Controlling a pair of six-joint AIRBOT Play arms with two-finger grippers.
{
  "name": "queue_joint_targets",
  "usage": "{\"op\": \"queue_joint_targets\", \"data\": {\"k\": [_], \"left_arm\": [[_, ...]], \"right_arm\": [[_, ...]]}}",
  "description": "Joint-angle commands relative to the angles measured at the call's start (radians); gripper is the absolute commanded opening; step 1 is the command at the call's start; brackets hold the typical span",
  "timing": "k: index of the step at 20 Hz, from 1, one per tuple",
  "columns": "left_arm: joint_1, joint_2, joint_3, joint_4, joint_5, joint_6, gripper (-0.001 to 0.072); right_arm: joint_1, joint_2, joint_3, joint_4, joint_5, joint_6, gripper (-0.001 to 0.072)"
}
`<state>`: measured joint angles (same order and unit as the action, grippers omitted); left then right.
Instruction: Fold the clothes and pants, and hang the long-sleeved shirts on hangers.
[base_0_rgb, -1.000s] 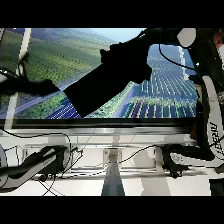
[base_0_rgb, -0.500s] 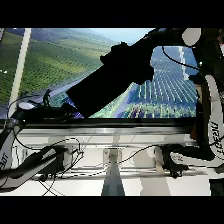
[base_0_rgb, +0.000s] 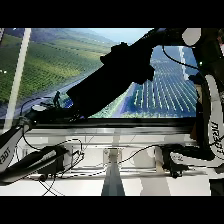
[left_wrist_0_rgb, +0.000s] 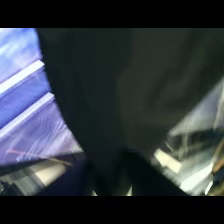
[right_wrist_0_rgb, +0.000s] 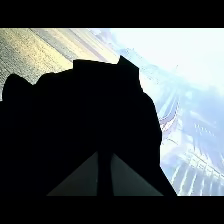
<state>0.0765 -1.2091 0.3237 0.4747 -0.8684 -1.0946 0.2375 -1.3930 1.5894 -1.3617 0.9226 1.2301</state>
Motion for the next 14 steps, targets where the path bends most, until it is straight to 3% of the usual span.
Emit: {"op": "queue_joint_targets", "data": {"k": [1,4,7,10,12,14], "left_arm": [[-0.024,-0.040,0.018,-0.069,0.057,0.053,0.0034],[-0.013,-0.040,0.113,-0.068,0.058,0.064,0.0010],[0.041,-0.040,0.331,-0.068,0.058,0.062,0.0008],[0.149,-0.040,0.631,-0.068,0.084,-0.022,0.0007],[0.241,-0.040,0.837,-0.055,0.113,-0.066,0.0006],[0.330,-0.045,1.014,-0.045,0.137,-0.118,0.0005]], "right_arm": [[0.000,0.001,0.000,-0.001,-0.002,0.000,0.0015],[-0.001,0.001,0.001,-0.029,-0.063,0.000,0.0015],[-0.001,0.003,0.002,-0.097,-0.276,0.043,0.0015],[-0.043,0.003,0.050,-0.121,-0.454,0.127,0.0015],[-0.128,0.003,0.120,-0.121,-0.447,0.206,0.0015],[-0.246,0.007,0.195,-0.118,-0.349,0.311,0.0015]]}}
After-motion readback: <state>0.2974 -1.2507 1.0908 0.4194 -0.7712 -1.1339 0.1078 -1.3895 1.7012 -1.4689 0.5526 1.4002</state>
